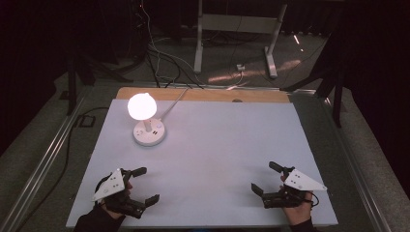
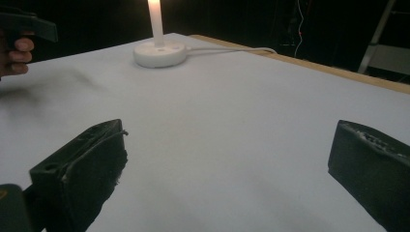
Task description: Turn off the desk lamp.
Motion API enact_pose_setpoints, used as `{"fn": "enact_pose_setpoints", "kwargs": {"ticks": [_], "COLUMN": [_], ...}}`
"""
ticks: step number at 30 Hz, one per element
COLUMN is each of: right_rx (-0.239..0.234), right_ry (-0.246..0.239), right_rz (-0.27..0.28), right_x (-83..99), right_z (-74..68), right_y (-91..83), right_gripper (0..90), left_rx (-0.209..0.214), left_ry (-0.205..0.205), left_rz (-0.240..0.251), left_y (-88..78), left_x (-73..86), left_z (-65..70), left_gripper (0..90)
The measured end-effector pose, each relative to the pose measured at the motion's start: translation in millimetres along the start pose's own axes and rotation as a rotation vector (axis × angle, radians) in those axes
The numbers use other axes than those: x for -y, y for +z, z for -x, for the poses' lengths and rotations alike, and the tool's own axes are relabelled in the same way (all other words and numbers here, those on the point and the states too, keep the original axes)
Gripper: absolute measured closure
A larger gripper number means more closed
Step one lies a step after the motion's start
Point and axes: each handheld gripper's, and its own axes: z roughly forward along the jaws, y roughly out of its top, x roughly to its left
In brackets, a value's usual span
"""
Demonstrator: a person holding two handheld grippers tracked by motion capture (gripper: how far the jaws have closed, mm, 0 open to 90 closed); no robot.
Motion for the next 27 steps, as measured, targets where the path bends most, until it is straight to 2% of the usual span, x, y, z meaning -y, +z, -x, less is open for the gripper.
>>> {"fn": "enact_pose_setpoints", "kwargs": {"ticks": [16, 22, 24, 27], "right_rx": [0.011, 0.004, 0.003, 0.003], "right_ry": [-0.007, 0.002, -0.002, 0.001], "right_rz": [0.011, 0.011, 0.012, 0.015], "right_x": [-2.3, -2.8, -3.5, -3.7], "right_z": [-0.3, -1.9, -2.5, -2.7], "right_y": [-1.0, -1.5, -1.6, -1.7], "right_gripper": [0.0, 0.0, 0.0, 0.0], "left_rx": [0.007, 0.055, 0.063, 0.066], "left_ry": [0.007, -0.006, 0.004, -0.002], "left_rz": [-0.013, -0.021, -0.023, -0.016], "left_y": [-0.9, 1.7, 2.3, 2.5], "left_x": [-0.3, -4.3, -6.4, -8.7], "left_z": [1.6, 2.1, 4.0, 4.6], "left_gripper": [0.4, 0.4, 0.4, 0.4]}}
